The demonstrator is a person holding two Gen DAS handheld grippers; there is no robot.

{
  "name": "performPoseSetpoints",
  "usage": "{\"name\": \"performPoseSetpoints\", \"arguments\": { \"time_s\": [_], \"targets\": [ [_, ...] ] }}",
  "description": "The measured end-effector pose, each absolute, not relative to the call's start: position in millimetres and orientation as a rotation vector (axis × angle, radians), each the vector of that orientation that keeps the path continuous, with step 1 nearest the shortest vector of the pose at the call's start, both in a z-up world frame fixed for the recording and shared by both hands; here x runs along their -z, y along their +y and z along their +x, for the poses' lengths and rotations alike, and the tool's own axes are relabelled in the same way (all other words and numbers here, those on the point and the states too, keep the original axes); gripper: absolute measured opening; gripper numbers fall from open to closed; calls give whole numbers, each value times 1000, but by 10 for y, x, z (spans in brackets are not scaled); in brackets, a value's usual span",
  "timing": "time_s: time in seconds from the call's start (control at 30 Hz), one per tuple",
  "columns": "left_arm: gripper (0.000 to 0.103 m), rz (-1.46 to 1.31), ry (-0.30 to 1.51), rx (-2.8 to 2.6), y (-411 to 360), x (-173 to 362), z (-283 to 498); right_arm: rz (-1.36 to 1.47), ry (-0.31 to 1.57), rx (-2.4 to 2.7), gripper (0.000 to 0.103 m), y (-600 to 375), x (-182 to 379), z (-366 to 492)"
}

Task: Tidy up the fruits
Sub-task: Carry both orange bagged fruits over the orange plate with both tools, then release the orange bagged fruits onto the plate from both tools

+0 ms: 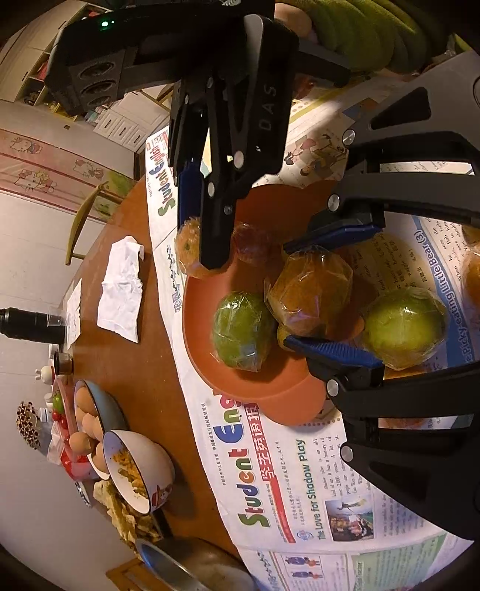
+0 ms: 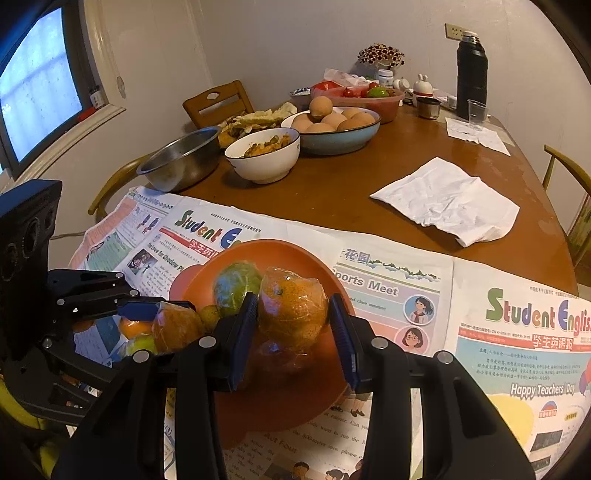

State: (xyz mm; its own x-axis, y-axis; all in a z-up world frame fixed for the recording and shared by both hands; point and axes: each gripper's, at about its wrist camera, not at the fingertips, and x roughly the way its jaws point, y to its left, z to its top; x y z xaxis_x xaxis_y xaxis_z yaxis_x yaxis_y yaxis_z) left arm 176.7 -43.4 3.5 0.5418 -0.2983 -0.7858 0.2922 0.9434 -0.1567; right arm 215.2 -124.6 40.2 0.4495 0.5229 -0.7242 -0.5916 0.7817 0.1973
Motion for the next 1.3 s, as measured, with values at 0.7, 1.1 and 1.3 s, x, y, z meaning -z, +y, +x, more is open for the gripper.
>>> {"name": "performPoseSetpoints", "arguments": {
  "time_s": [0.7,1.1,1.3],
  "targets": [
    [41,-9,922,355,-422,-70,1751,-145,907,-674,40,-1062,-267,2225],
    [41,-11,918,350,-410,-87,1742,-134,889,-666,41,-1100,-327,2219],
    [41,-11,910,342,-390,-113,1718,-122,879,-657,49,-1160,-377,2176]
  ]
}}
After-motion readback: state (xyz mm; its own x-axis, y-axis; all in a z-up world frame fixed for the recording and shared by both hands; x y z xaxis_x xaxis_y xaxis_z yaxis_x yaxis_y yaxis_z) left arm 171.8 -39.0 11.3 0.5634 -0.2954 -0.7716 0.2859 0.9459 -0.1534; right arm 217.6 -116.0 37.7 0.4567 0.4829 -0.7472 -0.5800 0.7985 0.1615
